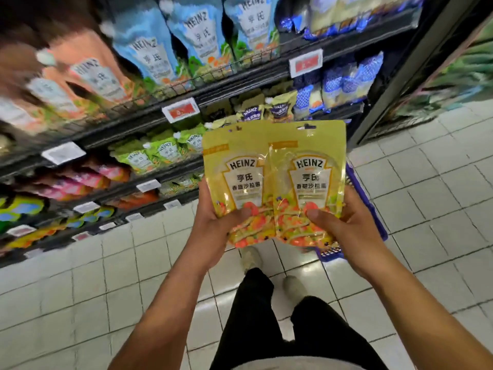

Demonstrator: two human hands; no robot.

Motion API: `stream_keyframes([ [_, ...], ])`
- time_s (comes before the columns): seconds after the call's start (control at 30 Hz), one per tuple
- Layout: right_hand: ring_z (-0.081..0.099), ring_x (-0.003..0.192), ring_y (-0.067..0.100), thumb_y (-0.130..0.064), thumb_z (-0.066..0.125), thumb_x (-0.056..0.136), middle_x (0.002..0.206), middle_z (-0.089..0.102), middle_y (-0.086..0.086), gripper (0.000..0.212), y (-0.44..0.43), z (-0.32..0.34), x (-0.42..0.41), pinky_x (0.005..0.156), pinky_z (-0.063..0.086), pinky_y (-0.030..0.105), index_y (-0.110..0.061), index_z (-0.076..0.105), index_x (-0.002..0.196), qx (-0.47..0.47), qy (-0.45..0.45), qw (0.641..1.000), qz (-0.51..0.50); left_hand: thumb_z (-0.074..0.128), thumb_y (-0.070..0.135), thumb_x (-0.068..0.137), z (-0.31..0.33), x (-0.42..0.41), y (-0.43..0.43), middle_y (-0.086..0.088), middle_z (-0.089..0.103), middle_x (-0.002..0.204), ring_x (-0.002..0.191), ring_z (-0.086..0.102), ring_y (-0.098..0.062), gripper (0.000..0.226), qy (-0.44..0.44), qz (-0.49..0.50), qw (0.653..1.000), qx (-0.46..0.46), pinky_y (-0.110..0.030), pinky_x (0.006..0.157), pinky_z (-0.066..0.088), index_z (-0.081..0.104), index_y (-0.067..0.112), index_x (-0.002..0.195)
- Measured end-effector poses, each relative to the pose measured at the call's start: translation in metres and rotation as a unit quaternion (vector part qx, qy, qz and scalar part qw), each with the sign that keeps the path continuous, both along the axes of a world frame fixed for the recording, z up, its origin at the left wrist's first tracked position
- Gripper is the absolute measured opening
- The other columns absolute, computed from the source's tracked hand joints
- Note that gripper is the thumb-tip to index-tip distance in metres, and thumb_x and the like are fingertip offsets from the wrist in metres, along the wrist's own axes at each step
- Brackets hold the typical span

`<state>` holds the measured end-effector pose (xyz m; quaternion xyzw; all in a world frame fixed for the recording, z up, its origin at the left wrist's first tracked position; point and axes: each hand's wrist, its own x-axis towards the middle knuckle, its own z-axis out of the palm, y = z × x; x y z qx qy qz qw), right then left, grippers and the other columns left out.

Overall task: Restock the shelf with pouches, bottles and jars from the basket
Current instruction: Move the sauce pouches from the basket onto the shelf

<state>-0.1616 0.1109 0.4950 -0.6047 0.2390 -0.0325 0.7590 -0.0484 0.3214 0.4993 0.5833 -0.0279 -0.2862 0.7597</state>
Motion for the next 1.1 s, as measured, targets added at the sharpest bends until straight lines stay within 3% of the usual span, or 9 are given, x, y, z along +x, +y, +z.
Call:
stream_keyframes([
  [0.17, 0.073, 0.103, 0.015, -0.042, 0.083, 0.070, 0.116, 0.074, -0.006, 0.049, 0.025, 0.033, 0.001, 0.074, 0.059, 0.023, -0.046, 0.063, 0.115, -0.034, -0.045, 0.994, 0.092, 0.081, 0.010, 0.064, 0.030, -0.046, 0.042, 0.005, 0.071, 0.118, 0.111, 0.069, -0.026, 0.075, -0.046, 0.110, 0.993, 0.000, -0.042, 0.081, 0.059, 0.054, 0.052, 0.120],
  [0.33, 0.075, 0.096, 0.017, -0.035, 0.087, 0.072, 0.109, 0.076, -0.006, 0.046, 0.060, 0.059, 0.002, 0.070, 0.061, 0.026, -0.045, 0.065, 0.112, -0.062, -0.069, 0.983, 0.159, 0.081, 0.009, 0.064, 0.049, -0.084, 0.082, -0.008, 0.067, 0.127, 0.115, 0.065, -0.035, 0.081, -0.074, 0.205, 0.976, -0.027, -0.046, 0.080, 0.058, 0.050, 0.046, 0.129],
  [0.43, 0.074, 0.101, 0.021, -0.044, 0.086, 0.069, 0.114, 0.075, -0.005, 0.052, 0.089, 0.071, 0.007, 0.079, 0.062, 0.045, -0.044, 0.062, 0.115, -0.058, -0.066, 0.974, 0.209, 0.081, 0.008, 0.063, 0.058, -0.097, 0.112, -0.008, 0.068, 0.125, 0.111, 0.068, -0.033, 0.079, -0.088, 0.248, 0.964, -0.044, -0.040, 0.076, 0.059, 0.052, 0.046, 0.126],
  [0.5, 0.073, 0.104, 0.022, -0.045, 0.084, 0.069, 0.117, 0.074, -0.004, 0.055, 0.112, 0.077, 0.013, 0.086, 0.060, 0.050, -0.040, 0.061, 0.120, -0.058, -0.072, 0.966, 0.242, 0.080, 0.007, 0.065, 0.064, -0.102, 0.136, -0.009, 0.068, 0.123, 0.108, 0.069, -0.032, 0.076, -0.103, 0.266, 0.957, -0.049, -0.039, 0.074, 0.059, 0.054, 0.046, 0.124],
  [0.63, 0.073, 0.105, 0.020, -0.043, 0.088, 0.069, 0.117, 0.074, -0.004, 0.053, 0.166, 0.092, 0.030, 0.084, 0.062, 0.039, -0.042, 0.064, 0.116, -0.064, -0.086, 0.955, 0.277, 0.082, 0.010, 0.068, 0.074, -0.104, 0.190, -0.011, 0.067, 0.125, 0.110, 0.068, -0.035, 0.079, -0.114, 0.309, 0.942, -0.059, -0.041, 0.076, 0.059, 0.050, 0.044, 0.131],
  [0.87, 0.074, 0.100, 0.023, -0.036, 0.080, 0.065, 0.110, 0.076, -0.001, 0.045, 0.283, 0.115, 0.060, 0.083, 0.060, 0.051, -0.039, 0.067, 0.109, -0.062, -0.103, 0.945, 0.304, 0.081, 0.018, 0.072, 0.092, -0.096, 0.296, -0.010, 0.069, 0.124, 0.108, 0.069, -0.034, 0.068, -0.114, 0.344, 0.931, -0.052, -0.042, 0.076, 0.059, 0.053, 0.044, 0.128],
  [1.03, 0.075, 0.095, 0.018, -0.046, 0.078, 0.059, 0.107, 0.077, -0.006, 0.047, 0.345, 0.132, 0.074, 0.070, 0.062, 0.031, -0.044, 0.067, 0.104, -0.051, -0.119, 0.945, 0.300, 0.079, 0.027, 0.072, 0.108, -0.082, 0.356, -0.010, 0.071, 0.119, 0.105, 0.071, -0.033, 0.055, -0.113, 0.357, 0.926, -0.048, -0.041, 0.073, 0.060, 0.059, 0.043, 0.120],
  [1.1, 0.076, 0.093, 0.018, -0.045, 0.079, 0.062, 0.105, 0.077, -0.006, 0.047, 0.360, 0.138, 0.082, 0.069, 0.062, 0.032, -0.041, 0.066, 0.107, -0.056, -0.116, 0.946, 0.296, 0.080, 0.026, 0.071, 0.114, -0.074, 0.373, -0.011, 0.071, 0.119, 0.105, 0.071, -0.034, 0.053, -0.118, 0.350, 0.928, -0.048, -0.041, 0.074, 0.060, 0.061, 0.042, 0.119],
])
